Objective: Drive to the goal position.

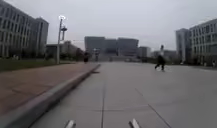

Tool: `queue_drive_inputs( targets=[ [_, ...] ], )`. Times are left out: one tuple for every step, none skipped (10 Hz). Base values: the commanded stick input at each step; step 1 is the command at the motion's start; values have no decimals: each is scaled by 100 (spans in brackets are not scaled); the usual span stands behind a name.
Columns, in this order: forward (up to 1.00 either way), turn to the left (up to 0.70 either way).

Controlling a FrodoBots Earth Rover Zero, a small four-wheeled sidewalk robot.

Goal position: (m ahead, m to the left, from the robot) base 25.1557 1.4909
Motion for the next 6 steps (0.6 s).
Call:
queue_drive_inputs(
  targets=[
    [70, -3],
    [70, -3],
    [70, -3],
    [70, -3],
    [70, -3],
    [70, -3]
  ],
)
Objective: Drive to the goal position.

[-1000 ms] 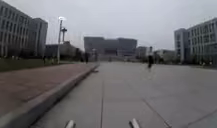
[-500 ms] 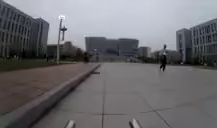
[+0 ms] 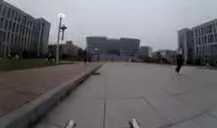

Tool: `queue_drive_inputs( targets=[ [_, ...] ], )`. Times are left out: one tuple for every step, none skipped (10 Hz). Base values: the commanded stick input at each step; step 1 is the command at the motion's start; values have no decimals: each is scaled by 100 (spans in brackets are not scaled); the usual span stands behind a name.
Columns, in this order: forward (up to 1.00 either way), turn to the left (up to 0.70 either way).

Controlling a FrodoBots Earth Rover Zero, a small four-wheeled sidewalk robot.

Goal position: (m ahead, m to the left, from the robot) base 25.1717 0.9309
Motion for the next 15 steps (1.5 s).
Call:
queue_drive_inputs(
  targets=[
    [70, -3],
    [70, -3],
    [70, -3],
    [70, -3],
    [70, -3],
    [70, -3],
    [70, -3],
    [70, -3],
    [70, -3],
    [70, -3],
    [70, -3],
    [70, -3],
    [70, -3],
    [70, -3],
    [70, -23]
  ],
)
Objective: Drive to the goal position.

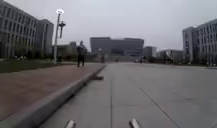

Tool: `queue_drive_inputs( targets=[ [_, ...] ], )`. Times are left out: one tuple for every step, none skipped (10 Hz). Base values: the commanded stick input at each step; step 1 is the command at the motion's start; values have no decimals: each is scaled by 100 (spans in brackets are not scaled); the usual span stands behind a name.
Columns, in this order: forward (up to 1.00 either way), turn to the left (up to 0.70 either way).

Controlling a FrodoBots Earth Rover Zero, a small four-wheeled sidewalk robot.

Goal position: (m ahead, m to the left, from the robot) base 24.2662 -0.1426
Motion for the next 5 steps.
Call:
queue_drive_inputs(
  targets=[
    [70, -35],
    [70, -35],
    [70, -35],
    [70, -35],
    [70, -35]
  ],
)
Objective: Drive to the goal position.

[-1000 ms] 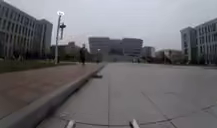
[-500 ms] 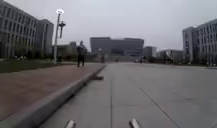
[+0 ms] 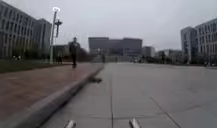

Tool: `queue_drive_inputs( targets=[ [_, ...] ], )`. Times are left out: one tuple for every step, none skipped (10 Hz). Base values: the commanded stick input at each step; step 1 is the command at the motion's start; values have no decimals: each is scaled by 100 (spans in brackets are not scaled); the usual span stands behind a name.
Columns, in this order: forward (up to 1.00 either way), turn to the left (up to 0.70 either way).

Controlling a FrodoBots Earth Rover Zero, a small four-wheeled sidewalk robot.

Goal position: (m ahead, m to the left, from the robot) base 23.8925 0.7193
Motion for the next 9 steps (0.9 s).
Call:
queue_drive_inputs(
  targets=[
    [70, -35],
    [70, -33],
    [70, -20],
    [70, -4],
    [70, -2],
    [70, -2],
    [70, -2],
    [70, -2],
    [70, -2]
  ],
)
